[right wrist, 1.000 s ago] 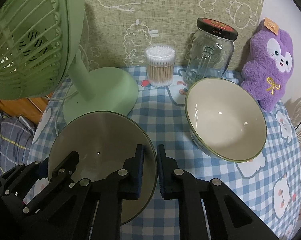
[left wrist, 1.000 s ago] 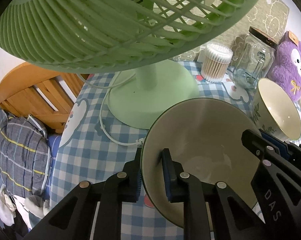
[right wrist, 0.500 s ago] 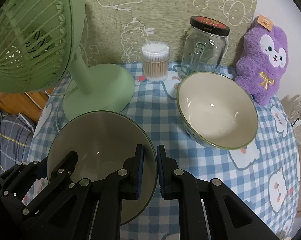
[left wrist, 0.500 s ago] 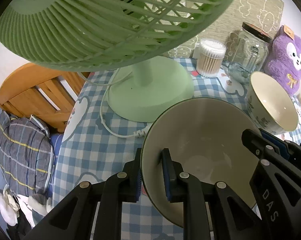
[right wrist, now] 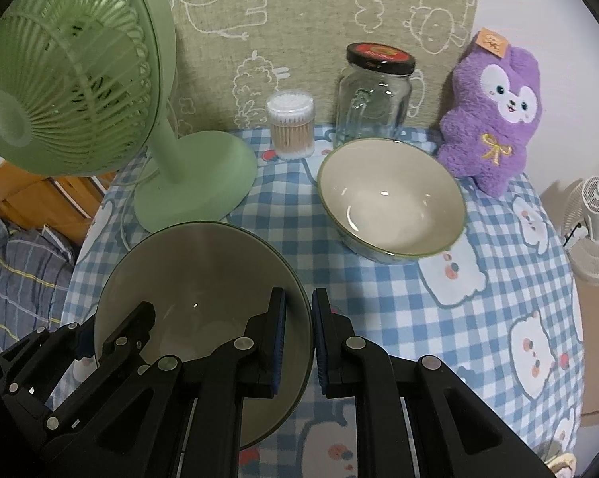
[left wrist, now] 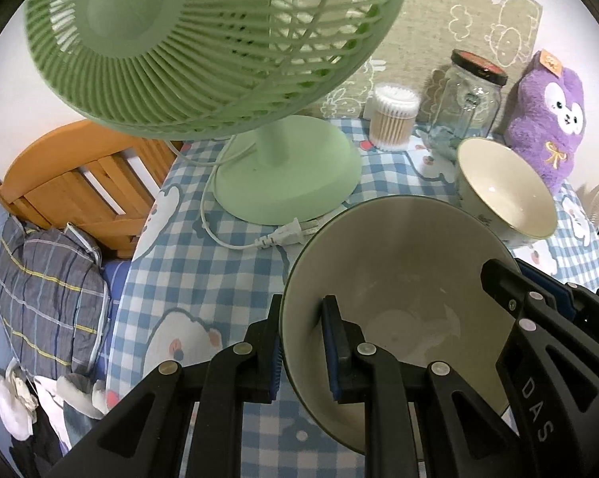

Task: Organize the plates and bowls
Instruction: 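Lift the green-rim bowl with both grippers and carry it toward the plate stack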

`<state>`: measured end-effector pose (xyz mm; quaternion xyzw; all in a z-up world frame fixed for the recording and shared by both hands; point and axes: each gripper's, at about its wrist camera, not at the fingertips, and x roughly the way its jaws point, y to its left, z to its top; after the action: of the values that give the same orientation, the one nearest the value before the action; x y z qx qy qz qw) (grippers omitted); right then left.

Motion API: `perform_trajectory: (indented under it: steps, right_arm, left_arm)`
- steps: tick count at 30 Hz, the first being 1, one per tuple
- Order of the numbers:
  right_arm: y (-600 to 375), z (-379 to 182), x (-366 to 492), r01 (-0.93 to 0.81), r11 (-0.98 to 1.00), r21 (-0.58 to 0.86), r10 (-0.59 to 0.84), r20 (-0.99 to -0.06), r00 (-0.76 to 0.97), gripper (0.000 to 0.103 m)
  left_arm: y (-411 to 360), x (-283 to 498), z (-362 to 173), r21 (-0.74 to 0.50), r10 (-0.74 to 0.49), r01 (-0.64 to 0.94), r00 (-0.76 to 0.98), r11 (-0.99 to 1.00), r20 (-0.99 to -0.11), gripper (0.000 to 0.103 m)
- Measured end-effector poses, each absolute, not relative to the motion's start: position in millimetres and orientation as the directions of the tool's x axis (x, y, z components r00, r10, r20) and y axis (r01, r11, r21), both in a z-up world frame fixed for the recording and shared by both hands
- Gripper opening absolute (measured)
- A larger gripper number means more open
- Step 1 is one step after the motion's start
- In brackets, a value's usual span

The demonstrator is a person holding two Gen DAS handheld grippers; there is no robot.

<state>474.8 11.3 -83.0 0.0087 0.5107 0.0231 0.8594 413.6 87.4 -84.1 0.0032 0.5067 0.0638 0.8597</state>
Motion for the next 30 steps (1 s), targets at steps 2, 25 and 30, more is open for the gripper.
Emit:
perform_trajectory:
  steps: [2,25,30]
  right_arm:
    - [7.9,-77.1,468.6,-0.029,0.999,0.039,0.048,-0.875,0.482,0.016]
    - [-25.9,3.5,391.2,-0.036,0.998,0.044,0.056,-0.833,0.551,0.016]
    - [-36.0,17.1,369.7,-0.035,0.998,0.048,0.059,-0.827,0.559,0.016]
  left_arm:
    - [84.3,409.5,-79.1,0.068,0.112,-0.109,0.482,0.992,-0.869,0.015]
    - [45.5,335.1,-5.8,0.055,0.124,-0.139,0.554,0.989,-0.823,0.015]
    - [35.5,316.5,6.9,0.056,0.126,-0.139,0.564,0.989,-0.816,0.015]
